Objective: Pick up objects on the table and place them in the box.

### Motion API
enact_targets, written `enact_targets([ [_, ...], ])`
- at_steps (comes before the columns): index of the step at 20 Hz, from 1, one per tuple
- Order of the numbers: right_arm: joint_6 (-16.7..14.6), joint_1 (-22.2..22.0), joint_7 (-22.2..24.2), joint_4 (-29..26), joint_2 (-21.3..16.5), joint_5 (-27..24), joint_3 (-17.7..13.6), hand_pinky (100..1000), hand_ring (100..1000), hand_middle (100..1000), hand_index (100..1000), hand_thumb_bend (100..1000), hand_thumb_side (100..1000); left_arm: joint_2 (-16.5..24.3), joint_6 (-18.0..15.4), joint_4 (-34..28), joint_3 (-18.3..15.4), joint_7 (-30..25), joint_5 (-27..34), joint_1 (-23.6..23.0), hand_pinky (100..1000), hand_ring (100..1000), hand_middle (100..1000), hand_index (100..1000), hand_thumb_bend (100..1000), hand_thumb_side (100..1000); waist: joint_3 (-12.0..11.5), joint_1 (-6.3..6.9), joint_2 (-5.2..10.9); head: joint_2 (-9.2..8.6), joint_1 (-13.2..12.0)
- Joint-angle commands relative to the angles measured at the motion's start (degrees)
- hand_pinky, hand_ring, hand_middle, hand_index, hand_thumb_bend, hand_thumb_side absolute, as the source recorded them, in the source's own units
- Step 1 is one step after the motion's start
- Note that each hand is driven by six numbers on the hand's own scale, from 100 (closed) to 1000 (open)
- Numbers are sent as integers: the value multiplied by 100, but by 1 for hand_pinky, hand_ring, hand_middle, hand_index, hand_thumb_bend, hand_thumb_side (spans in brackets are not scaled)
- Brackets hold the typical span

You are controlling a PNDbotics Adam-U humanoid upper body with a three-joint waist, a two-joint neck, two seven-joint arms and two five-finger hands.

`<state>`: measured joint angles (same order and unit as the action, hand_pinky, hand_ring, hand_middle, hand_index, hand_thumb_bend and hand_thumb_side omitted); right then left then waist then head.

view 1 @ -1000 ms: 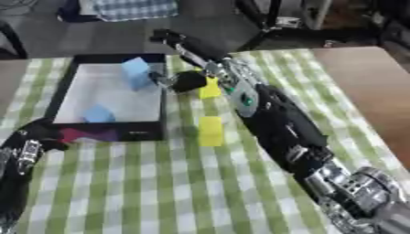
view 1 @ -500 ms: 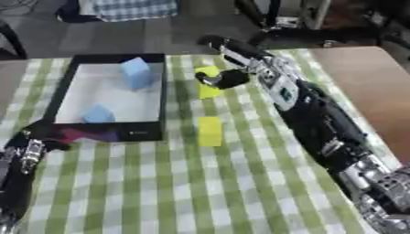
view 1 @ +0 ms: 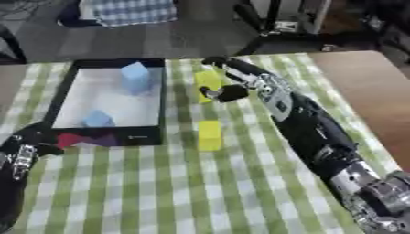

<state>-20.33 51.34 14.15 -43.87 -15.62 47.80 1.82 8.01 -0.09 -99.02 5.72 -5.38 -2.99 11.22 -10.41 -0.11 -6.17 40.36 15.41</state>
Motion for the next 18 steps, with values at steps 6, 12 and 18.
enact_targets([
  [6,205,123,-612,112,-28,314,-142,1000,1000,1000,1000,238,605,49,0,-165,23,-42,26,159,791,566,582,834,100,773,-143,95,-117,-190,187],
  [12,326,134,-772,321,-30,603,-172,1000,1000,1000,1000,248,615,33,1,-179,36,-59,35,220,790,567,583,834,100,772,-226,87,-154,-262,272],
  [18,345,118,-566,423,-24,857,-178,1000,1000,942,1000,169,476,25,-3,-182,43,-67,36,228,790,567,583,834,100,773,-239,72,-163,-285,303],
])
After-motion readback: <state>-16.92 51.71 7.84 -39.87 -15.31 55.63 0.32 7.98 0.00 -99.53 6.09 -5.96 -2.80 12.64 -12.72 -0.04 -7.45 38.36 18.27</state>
